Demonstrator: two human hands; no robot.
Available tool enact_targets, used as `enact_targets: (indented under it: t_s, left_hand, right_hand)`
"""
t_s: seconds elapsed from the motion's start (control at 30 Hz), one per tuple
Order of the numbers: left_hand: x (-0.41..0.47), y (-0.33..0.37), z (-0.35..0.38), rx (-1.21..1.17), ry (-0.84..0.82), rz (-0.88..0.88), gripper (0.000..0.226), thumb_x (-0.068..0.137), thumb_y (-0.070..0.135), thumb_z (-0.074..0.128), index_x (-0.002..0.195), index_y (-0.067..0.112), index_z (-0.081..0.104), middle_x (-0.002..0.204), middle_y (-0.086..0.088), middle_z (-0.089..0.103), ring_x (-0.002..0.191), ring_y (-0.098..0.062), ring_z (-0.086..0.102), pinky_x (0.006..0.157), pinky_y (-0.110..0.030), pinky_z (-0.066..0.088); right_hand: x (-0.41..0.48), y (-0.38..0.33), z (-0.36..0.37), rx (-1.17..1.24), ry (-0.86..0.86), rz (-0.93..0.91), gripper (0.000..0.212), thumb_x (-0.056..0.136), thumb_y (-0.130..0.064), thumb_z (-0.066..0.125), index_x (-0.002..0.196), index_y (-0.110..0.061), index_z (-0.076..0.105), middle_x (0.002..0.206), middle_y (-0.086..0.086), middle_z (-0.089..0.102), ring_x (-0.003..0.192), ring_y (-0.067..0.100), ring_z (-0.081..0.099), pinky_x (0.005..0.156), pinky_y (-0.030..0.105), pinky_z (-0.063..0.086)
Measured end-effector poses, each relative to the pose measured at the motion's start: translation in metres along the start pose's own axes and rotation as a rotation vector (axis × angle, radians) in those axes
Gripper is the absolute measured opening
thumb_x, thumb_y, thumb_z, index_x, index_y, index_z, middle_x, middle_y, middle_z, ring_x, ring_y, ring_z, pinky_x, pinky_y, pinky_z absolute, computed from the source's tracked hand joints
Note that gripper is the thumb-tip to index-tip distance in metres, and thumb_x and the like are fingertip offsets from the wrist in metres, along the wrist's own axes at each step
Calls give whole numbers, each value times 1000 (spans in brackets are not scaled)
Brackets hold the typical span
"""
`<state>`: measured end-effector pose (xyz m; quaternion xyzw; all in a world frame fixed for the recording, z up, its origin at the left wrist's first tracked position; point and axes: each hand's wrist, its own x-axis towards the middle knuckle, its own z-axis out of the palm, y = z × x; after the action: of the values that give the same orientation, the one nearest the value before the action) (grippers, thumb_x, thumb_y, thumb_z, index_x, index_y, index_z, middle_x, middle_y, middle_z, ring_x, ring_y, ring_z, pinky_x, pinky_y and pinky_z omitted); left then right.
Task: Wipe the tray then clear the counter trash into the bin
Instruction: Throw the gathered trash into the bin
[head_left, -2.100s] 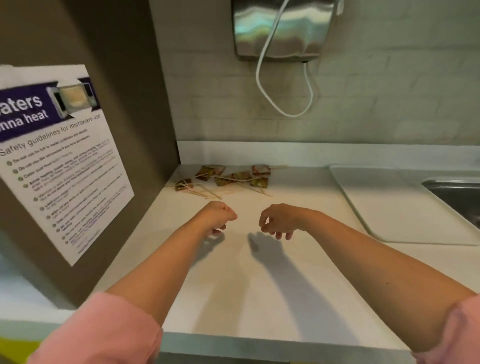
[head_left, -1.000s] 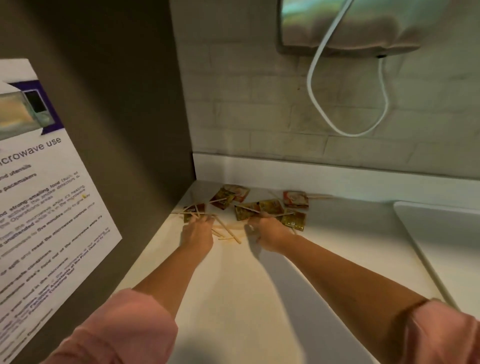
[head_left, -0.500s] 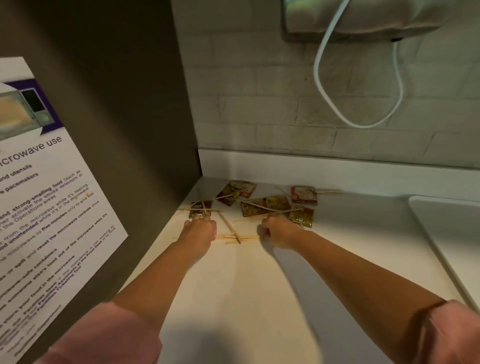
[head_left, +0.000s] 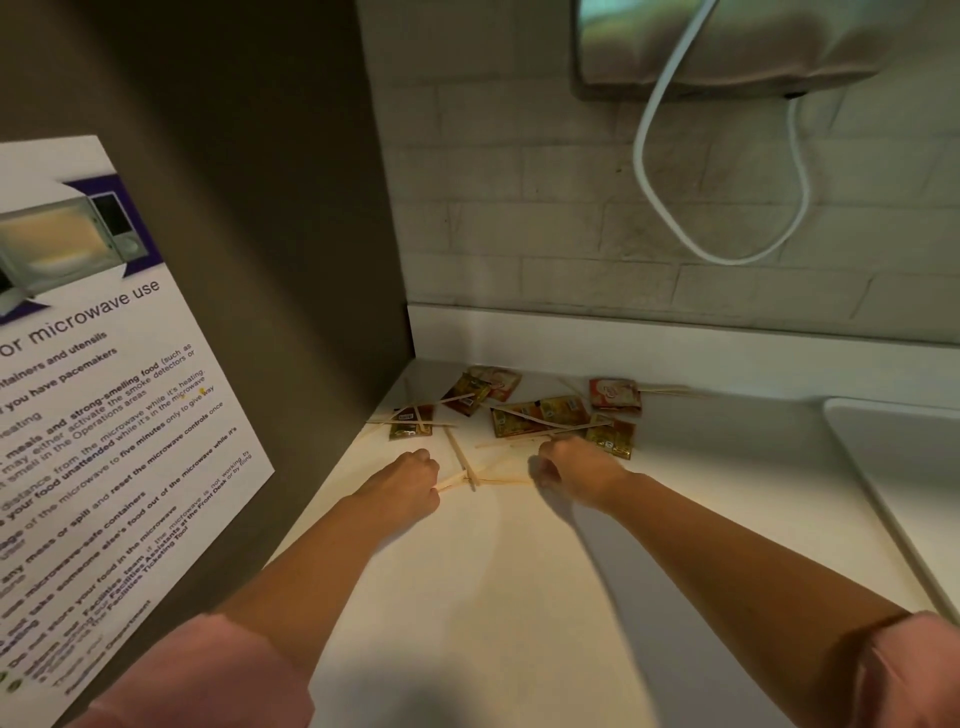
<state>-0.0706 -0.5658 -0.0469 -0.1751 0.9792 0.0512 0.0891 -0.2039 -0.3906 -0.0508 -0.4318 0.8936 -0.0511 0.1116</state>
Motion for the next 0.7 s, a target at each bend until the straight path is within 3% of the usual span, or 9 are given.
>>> enact_targets:
  t_s: [0.13, 0.2, 0.3, 0.47, 0.53, 0.6, 0.7]
  left_hand:
    - [-4, 0, 0, -47, -1, -20, 26, 96, 12, 39, 116, 2, 52, 118, -13, 50, 92, -19, 46, 74, -23, 37]
    - [-6, 1, -2, -98, 14, -35, 21, 97, 10, 39, 112, 3, 52, 102, -11, 52, 80, -16, 47, 66, -20, 39]
    - [-6, 5, -7, -236, 43, -92, 5, 98, 10, 37, 96, 10, 42, 77, -3, 47, 59, -11, 40, 46, -17, 27]
    - [-3, 17, -10, -361, 34, -122, 17, 100, 13, 33, 111, 6, 44, 105, -17, 56, 80, -21, 49, 59, -25, 37]
    - [-2, 22, -11, -397, 57, -112, 20, 101, 14, 32, 114, 5, 44, 102, -15, 55, 77, -18, 49, 60, -25, 37]
    - [1, 26, -12, -527, 89, -111, 22, 101, 16, 32, 112, 6, 47, 94, -11, 52, 73, -16, 48, 58, -25, 37]
    - [8, 33, -16, -939, 86, -179, 20, 101, 20, 32, 103, 12, 50, 81, -5, 48, 65, -14, 43, 56, -26, 34]
  right_hand:
    - [-2, 1, 2, -90, -11, 3, 19, 95, -9, 46, 106, -11, 61, 112, 8, 59, 101, 25, 58, 75, 30, 44]
    - [-3, 0, 4, -131, -38, 7, 24, 98, -12, 41, 117, -8, 56, 121, 10, 54, 110, 27, 53, 80, 31, 43]
    - [-6, -6, 0, -158, -67, 2, 30, 101, -16, 37, 126, -7, 50, 127, 11, 51, 118, 27, 47, 91, 32, 42]
    - [-8, -8, -4, -40, -91, 0, 28, 101, -14, 37, 124, -6, 50, 124, 10, 54, 110, 24, 53, 81, 26, 37]
    - [-6, -5, -6, 36, -112, 13, 27, 101, -16, 37, 118, -4, 54, 116, 12, 57, 94, 21, 52, 75, 27, 39]
    - [-3, 0, -12, 116, -125, 35, 21, 100, -14, 37, 105, -8, 57, 95, 8, 57, 80, 16, 47, 64, 24, 36]
    - [-3, 9, -24, 324, -93, 125, 16, 98, -9, 39, 92, -11, 54, 72, -1, 47, 62, 10, 42, 53, 19, 32]
